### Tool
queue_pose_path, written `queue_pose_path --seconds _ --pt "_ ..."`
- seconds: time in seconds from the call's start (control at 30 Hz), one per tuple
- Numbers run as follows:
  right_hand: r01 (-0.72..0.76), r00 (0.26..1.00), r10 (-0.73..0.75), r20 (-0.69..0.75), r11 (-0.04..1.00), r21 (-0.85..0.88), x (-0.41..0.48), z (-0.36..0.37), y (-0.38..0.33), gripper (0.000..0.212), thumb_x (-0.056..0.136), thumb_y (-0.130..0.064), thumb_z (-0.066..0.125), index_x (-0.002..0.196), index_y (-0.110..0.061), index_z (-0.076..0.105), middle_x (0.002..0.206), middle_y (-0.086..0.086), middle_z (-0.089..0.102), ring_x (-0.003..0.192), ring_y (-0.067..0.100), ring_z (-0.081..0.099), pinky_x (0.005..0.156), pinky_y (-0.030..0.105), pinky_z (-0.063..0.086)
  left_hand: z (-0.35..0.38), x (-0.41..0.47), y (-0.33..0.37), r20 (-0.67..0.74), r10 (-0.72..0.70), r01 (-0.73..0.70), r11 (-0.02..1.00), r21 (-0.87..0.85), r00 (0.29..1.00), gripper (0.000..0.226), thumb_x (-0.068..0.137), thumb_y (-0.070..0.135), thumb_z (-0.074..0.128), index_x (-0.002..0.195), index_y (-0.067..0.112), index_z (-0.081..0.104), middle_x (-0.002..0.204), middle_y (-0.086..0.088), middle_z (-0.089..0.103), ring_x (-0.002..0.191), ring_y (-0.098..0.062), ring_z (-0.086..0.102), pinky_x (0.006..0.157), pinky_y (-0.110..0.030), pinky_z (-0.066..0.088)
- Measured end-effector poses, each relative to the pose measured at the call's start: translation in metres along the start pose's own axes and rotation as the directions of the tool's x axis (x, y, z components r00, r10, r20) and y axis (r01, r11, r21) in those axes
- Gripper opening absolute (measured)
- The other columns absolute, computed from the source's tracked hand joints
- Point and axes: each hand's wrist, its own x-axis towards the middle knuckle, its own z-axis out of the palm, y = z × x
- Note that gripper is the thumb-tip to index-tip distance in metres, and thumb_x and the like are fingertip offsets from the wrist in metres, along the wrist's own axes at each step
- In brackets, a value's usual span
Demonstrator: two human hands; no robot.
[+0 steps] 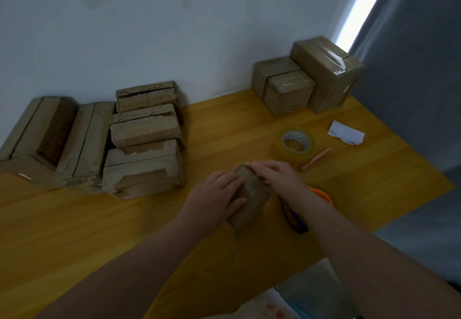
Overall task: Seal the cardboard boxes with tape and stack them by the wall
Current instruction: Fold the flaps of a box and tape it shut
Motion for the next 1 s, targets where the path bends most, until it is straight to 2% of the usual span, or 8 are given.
queue_pose_path --seconds 0.1,0.23,0.33,0.4,0.57,0.8,0.93,1.0 --pt "0.034 0.988 -0.031 0.149 0.999 -0.021 -0.001 -0.007 0.016 0.056 0.084 -0.065 0.054 0.130 -0.033 0.061 0.128 -0.011 0.060 0.118 0.009 0.056 0.098 0.030 0.048 0.000 -0.003 -0.001 0.020 -0.021 0.024 0.990 -0.137 1.000 0.054 0.092 0.052 0.035 0.124 0.016 0.061 0.129 0.000 0.060 0.119 -0.021 0.055 0.093 -0.037 0.052" --pt "0.171 0.953 -0.076 0.294 0.934 -0.313 -0.004 -0.007 0.029 0.087 0.074 -0.079 0.055 0.149 -0.049 0.022 0.155 -0.013 0.031 0.136 0.011 0.037 0.112 0.041 0.036 -0.001 -0.010 -0.006 0.089 -0.007 0.028 0.973 -0.231 0.996 0.063 0.090 0.057 0.028 0.135 0.019 0.050 0.148 0.003 0.042 0.139 -0.014 0.032 0.111 -0.026 0.022" --pt "0.298 0.934 -0.087 0.347 0.725 -0.621 -0.003 -0.006 0.022 0.097 0.077 -0.075 0.054 0.151 -0.048 -0.003 0.161 -0.021 0.003 0.147 0.016 0.016 0.119 0.041 0.021 0.001 -0.013 -0.009 0.084 0.012 0.011 0.965 -0.264 0.996 0.058 0.092 0.054 0.032 0.133 0.017 0.050 0.150 0.002 0.040 0.141 -0.012 0.028 0.113 -0.028 0.022" --pt "0.354 0.924 -0.078 0.374 0.543 -0.761 -0.001 -0.006 0.016 0.103 0.074 -0.081 0.048 0.149 -0.046 -0.013 0.159 -0.023 -0.011 0.148 0.021 0.011 0.118 0.040 0.020 0.002 -0.013 -0.010 0.086 0.012 0.013 0.960 -0.280 0.996 0.054 0.093 0.053 0.034 0.130 0.017 0.050 0.149 0.001 0.040 0.141 -0.012 0.027 0.113 -0.029 0.023" --pt "0.444 0.894 -0.092 0.439 0.324 -0.836 0.002 -0.005 0.008 0.117 0.065 -0.090 0.038 0.151 -0.033 -0.018 0.157 -0.017 -0.028 0.149 0.020 0.008 0.116 0.037 0.023 0.002 -0.013 -0.009 0.101 -0.003 0.033 0.954 -0.297 0.995 0.055 0.092 0.053 0.032 0.131 0.018 0.048 0.150 0.002 0.038 0.142 -0.011 0.024 0.115 -0.033 0.026" --pt "0.476 0.879 -0.081 0.469 0.192 -0.858 -0.008 -0.017 0.015 0.117 0.063 -0.093 0.027 0.150 -0.032 -0.021 0.152 -0.021 -0.031 0.149 0.020 0.004 0.116 0.043 0.026 -0.001 -0.013 -0.004 0.086 0.003 0.017 0.975 -0.223 0.996 0.054 0.094 0.049 0.033 0.130 0.013 0.051 0.144 -0.004 0.047 0.137 -0.019 0.036 0.111 -0.027 0.024" --pt "0.452 0.892 -0.115 0.437 0.203 -0.869 -0.026 -0.023 0.016 0.117 0.063 -0.090 0.028 0.154 -0.028 -0.011 0.160 -0.014 -0.016 0.149 0.018 0.007 0.119 0.037 0.018 -0.002 -0.011 0.001 0.063 -0.018 0.027 0.988 -0.150 0.998 0.057 0.094 0.051 0.032 0.131 0.012 0.050 0.139 -0.007 0.052 0.130 -0.024 0.046 0.107 -0.038 0.040" --pt "0.442 0.894 -0.174 0.413 0.193 -0.876 -0.036 -0.026 0.019 0.119 0.060 -0.093 0.023 0.156 -0.026 0.001 0.162 -0.011 -0.002 0.148 0.018 0.013 0.118 0.033 0.017 -0.005 -0.009 0.005 0.063 -0.050 0.057 0.992 -0.117 0.997 0.065 0.092 0.058 0.030 0.134 0.014 0.048 0.140 -0.004 0.050 0.129 -0.021 0.045 0.104 -0.036 0.041"
